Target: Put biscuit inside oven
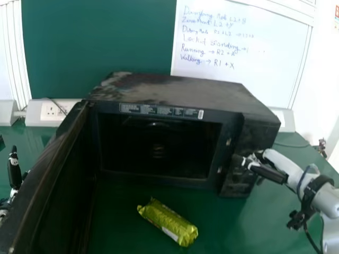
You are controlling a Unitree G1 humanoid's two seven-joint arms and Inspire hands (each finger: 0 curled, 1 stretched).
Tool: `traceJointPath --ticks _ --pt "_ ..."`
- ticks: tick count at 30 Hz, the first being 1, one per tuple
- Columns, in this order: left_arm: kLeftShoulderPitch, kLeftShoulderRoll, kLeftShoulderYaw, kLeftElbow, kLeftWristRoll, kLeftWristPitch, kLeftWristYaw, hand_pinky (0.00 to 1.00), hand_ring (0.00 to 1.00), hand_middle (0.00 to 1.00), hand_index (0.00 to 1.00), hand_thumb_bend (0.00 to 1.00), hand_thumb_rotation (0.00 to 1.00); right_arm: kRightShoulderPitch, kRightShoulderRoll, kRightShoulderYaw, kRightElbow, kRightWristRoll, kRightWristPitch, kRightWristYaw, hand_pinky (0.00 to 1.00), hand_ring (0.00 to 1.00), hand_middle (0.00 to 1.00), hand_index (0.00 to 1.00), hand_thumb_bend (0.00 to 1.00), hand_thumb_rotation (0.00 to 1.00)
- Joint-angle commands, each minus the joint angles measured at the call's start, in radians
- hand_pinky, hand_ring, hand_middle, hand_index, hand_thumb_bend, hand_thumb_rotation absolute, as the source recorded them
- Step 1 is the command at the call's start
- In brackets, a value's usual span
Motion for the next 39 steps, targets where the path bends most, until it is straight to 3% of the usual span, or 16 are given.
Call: traceJointPath --ticks 1,4,10,13,20,25,29,39 --pt "-0.011 -0.006 -0.004 -0.008 -0.011 -0.005 -0.009 0.69 0.75 0.79 0.76 0.63 0.0 -0.001 -0.007 -0.014 -0.05 0.018 0.026 0.006 0.44 0.52 0.58 0.62 1.0 0.26" --pt "-0.012 -0.007 -0.003 -0.007 -0.015 -0.003 -0.008 0.69 0.75 0.79 0.76 0.63 0.0 -0.001 -0.005 -0.01 -0.106 0.025 0.042 0.004 0.44 0.53 0.58 0.64 1.0 0.24" --pt "-0.009 -0.011 -0.006 -0.017 -0.021 -0.001 0.002 0.69 0.76 0.79 0.76 0.65 0.0 -0.032 -0.01 0.045 -0.222 0.035 0.13 0.005 0.55 0.61 0.66 0.69 1.0 0.25" --pt "-0.009 -0.012 -0.008 -0.019 -0.024 -0.001 0.008 0.68 0.75 0.79 0.76 0.65 0.0 -0.048 -0.026 0.105 -0.274 0.001 0.162 -0.01 0.57 0.63 0.67 0.7 1.0 0.22" --pt "-0.006 -0.014 -0.009 -0.026 -0.029 -0.001 0.012 0.68 0.75 0.79 0.75 0.66 0.0 -0.141 -0.058 0.267 -0.382 -0.054 0.325 -0.015 0.59 0.68 0.73 0.75 0.95 0.2" --pt "-0.007 -0.018 -0.009 -0.032 -0.032 0.001 0.023 0.68 0.75 0.79 0.76 0.64 0.0 -0.147 -0.063 0.337 -0.381 -0.087 0.239 -0.023 0.6 0.68 0.74 0.75 0.97 0.24" --pt "-0.006 -0.02 -0.011 -0.034 -0.031 -0.001 0.021 0.68 0.75 0.79 0.76 0.65 0.0 -0.151 -0.067 0.393 -0.379 -0.134 0.191 -0.018 0.64 0.74 0.78 0.78 0.96 0.27" --pt "0.001 -0.025 -0.019 -0.053 -0.023 -0.003 0.027 0.69 0.76 0.79 0.78 0.62 0.0 -0.236 -0.074 0.532 -0.414 -0.235 0.25 0.074 0.7 0.81 0.86 0.86 0.94 0.28"
